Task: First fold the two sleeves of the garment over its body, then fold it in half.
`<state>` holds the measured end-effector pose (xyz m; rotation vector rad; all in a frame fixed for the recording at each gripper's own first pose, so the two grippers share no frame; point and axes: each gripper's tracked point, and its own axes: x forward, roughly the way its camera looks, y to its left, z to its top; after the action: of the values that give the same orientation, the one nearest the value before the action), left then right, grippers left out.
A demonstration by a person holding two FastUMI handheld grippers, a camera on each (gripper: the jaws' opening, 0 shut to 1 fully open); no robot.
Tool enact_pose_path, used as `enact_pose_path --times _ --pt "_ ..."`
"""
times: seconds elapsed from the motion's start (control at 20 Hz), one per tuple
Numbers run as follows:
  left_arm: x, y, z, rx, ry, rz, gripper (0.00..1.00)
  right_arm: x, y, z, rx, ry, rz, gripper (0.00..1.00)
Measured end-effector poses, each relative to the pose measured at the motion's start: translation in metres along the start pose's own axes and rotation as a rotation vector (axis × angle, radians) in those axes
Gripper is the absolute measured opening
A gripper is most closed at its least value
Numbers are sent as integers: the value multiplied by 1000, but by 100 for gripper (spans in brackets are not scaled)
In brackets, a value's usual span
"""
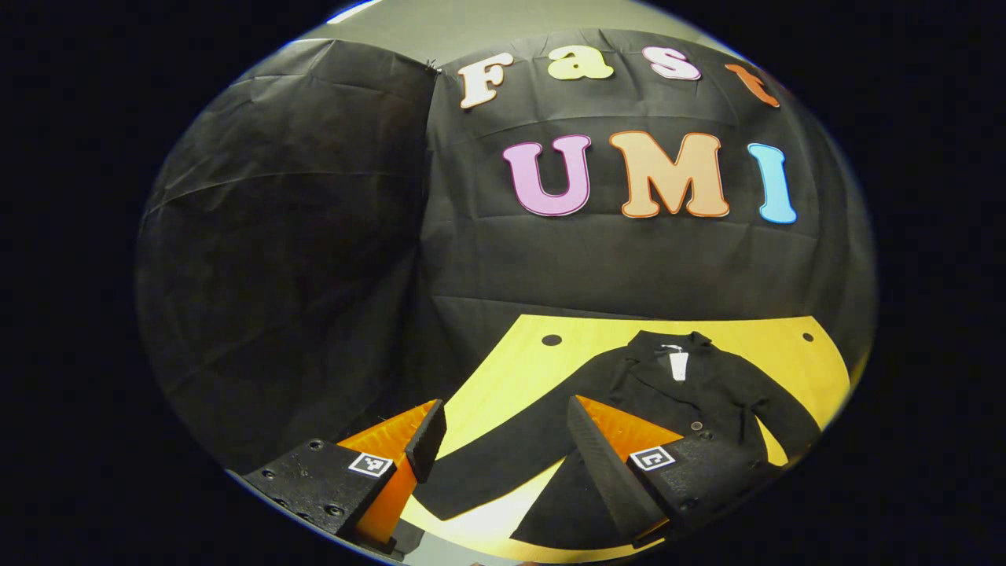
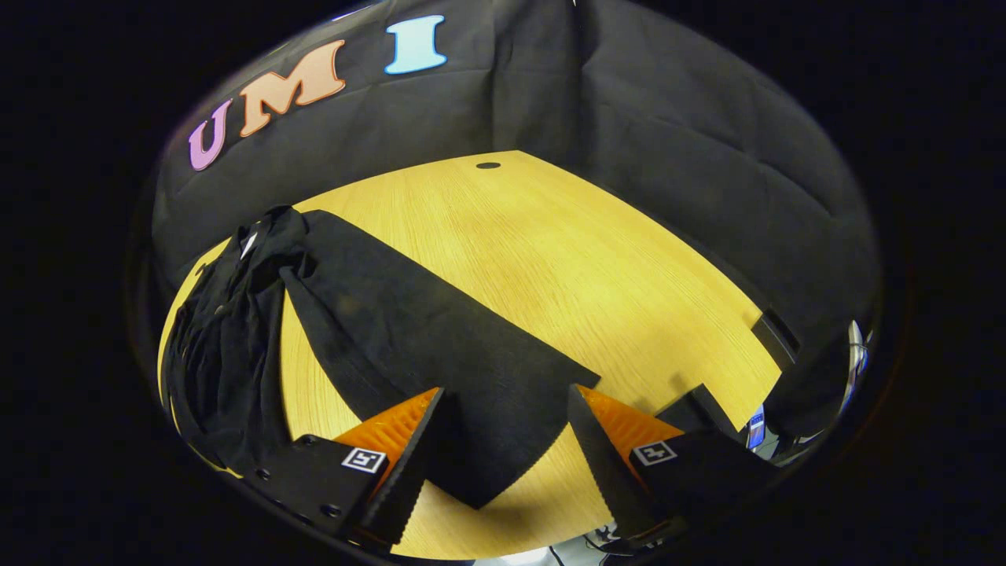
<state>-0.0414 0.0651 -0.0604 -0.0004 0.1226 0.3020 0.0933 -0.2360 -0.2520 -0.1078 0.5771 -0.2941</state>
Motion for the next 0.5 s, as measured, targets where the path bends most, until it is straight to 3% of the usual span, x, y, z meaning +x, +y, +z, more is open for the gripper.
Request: enact_pose_path --times 0.05,0.2,0.25,0.3,0.35,0.4,0.5 --pt "1 -2 -2 0 6 -1 100 0 0 1 -1 -9 6 97" --pt "0 -9 -9 -9 26 -14 93 4 2 1 -8 -40 25 88" --pt "0 -12 -9 -10 28 -21 94 4 2 0 -11 -51 28 77" --pt "-1 -14 -9 -4 29 -25 100 6 6 0 -11 -50 38 65" --pt "-1 -14 -9 2 26 -29 100 6 9 -2 -7 -44 33 58" --pt "-1 -16 -7 2 20 -35 94 6 13 -1 -2 -47 42 51" --pt "-1 -20 -6 2 17 -50 94 5 19 -3 -11 -50 28 24"
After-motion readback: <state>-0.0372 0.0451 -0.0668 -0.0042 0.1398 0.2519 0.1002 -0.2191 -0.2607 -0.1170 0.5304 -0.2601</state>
